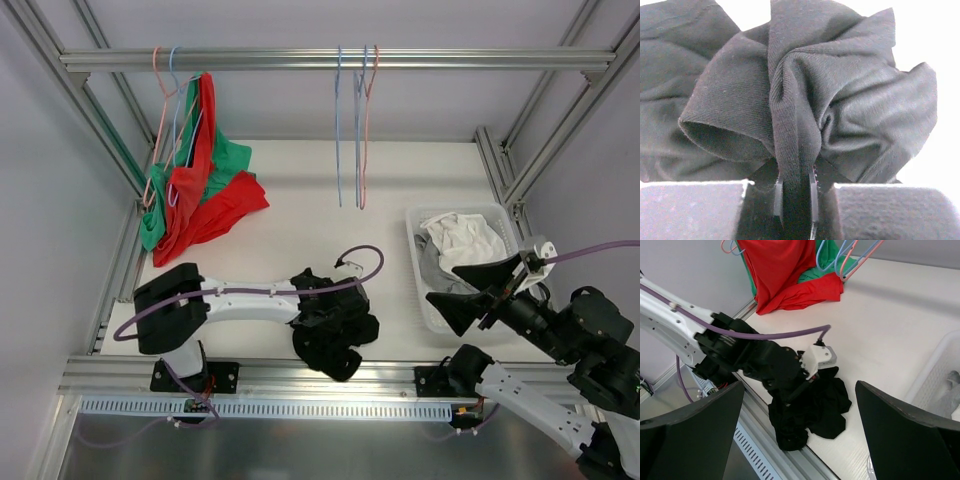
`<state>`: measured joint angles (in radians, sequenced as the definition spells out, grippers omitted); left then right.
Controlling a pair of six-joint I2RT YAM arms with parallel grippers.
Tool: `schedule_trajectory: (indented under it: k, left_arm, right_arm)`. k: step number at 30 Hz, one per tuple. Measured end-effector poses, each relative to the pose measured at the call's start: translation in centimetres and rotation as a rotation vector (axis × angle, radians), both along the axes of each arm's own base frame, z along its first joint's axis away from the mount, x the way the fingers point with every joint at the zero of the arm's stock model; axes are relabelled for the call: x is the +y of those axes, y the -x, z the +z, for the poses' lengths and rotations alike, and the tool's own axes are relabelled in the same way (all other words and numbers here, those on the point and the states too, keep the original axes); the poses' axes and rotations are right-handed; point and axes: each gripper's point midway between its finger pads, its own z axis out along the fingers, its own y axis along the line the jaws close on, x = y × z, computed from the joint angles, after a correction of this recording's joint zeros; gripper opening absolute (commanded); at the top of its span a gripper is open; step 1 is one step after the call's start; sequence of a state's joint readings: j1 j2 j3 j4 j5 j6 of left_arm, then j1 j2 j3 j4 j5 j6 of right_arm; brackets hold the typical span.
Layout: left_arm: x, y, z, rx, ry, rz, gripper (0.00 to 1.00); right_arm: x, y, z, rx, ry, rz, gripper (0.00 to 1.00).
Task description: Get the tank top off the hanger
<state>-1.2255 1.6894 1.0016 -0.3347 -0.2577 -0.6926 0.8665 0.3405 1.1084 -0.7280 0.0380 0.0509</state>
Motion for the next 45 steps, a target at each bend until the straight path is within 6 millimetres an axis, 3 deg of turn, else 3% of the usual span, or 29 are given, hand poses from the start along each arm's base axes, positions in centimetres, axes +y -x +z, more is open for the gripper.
schedule_trajectory:
  k: [3, 5, 7, 12, 15, 17, 20, 23, 26, 31, 32, 35, 36, 40, 45]
  left_arm:
    - [0.3, 1.2, 2.4, -0.042, 0.02, -0.035, 0.0]
    - [-0.3, 2.0, 5.9, -0.083, 0.094, -0.082, 0.0]
    - [-1.5, 2.5, 10.8, -0.133, 0.204, -0.129, 0.0]
    - [-5.9, 1.6, 25.2, -0.285, 0.506, -0.201, 0.0]
    - [-8.5, 1.1, 32.0, -0.36, 0.624, -0.245, 0.0]
    - [-11.0, 0.7, 35.3, -0.402, 0.67, -0.28, 0.0]
    - [-15.3, -0.2, 37.8, -0.448, 0.709, -0.321, 0.0]
    - [-19.7, -1.5, 37.5, -0.468, 0.709, -0.357, 0.0]
    - [-23.1, -3.1, 35.9, -0.487, 0.688, -0.366, 0.0]
    - [-26.0, -7.1, 31.0, -0.476, 0.629, -0.345, 0.0]
    - [-26.2, -8.1, 30.0, -0.474, 0.617, -0.335, 0.04]
    - [-26.8, -10.6, 27.0, -0.453, 0.592, -0.312, 0.93]
    - [-26.9, -11.3, 26.1, -0.444, 0.584, -0.303, 0.99]
    - [-27.1, -12.0, 24.4, -0.403, 0.584, -0.312, 0.99]
    - [-27.5, -10.7, 26.1, -0.411, 0.63, -0.374, 0.99]
  right_arm:
    - [-0.8, 0.4, -0.5, -0.007, -0.008, -0.01, 0.99]
    - [-1.7, 0.6, -0.4, -0.023, -0.027, -0.039, 0.99]
    - [-3.0, 0.6, -0.2, -0.036, -0.055, -0.088, 1.0]
    - [-6.6, 0.8, 1.2, -0.071, -0.126, -0.212, 0.99]
    - [-8.7, 1.5, 3.0, -0.106, -0.18, -0.261, 0.99]
    - [-10.2, 2.2, 4.6, -0.134, -0.225, -0.286, 1.0]
    - [-12.2, 3.5, 6.9, -0.175, -0.294, -0.304, 1.0]
    - [-13.5, 4.4, 8.0, -0.197, -0.33, -0.31, 0.99]
    - [-14.2, 5.0, 8.2, -0.199, -0.335, -0.311, 0.99]
    - [-14.7, 5.4, 8.3, -0.197, -0.332, -0.31, 1.0]
    - [-14.7, 5.5, 8.4, -0.197, -0.331, -0.31, 0.99]
    - [-14.5, 5.3, 8.5, -0.19, -0.32, -0.309, 1.0]
    - [-14.3, 5.2, 8.5, -0.186, -0.313, -0.308, 0.99]
    - [-13.4, 4.4, 7.9, -0.163, -0.274, -0.307, 0.99]
    - [-12.2, 3.2, 6.5, -0.125, -0.213, -0.318, 1.0]
